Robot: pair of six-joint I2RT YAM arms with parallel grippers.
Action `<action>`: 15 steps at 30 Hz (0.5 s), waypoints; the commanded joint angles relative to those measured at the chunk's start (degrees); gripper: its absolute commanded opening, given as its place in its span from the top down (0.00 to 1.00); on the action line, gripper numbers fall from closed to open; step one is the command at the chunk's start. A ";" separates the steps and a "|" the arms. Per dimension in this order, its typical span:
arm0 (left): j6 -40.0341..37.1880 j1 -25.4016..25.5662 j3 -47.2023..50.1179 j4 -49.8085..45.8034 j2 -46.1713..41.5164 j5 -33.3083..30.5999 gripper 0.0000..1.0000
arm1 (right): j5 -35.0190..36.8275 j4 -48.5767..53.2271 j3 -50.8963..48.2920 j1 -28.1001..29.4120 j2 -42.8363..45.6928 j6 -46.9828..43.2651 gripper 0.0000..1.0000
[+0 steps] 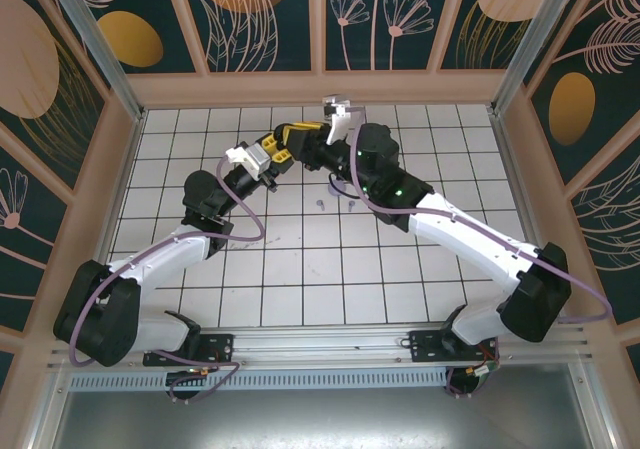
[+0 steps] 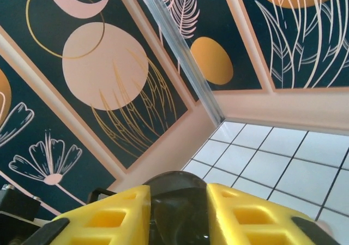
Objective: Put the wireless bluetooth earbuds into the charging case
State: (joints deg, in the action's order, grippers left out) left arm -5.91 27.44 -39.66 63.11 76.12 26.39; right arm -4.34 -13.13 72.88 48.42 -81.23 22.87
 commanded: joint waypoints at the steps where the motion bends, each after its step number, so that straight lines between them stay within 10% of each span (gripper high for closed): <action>1: 0.52 0.24 -1.25 0.53 -1.00 1.86 1.00 | 0.22 3.76 4.31 -0.35 -0.77 -1.05 0.56; 15: 3.80 0.25 -0.27 0.43 0.74 3.01 1.00 | -2.60 12.86 14.70 -6.51 1.29 2.15 0.41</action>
State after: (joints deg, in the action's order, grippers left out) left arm -3.77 27.44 -39.66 62.52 76.25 27.79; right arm -4.78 -4.08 83.05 44.14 -80.64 22.70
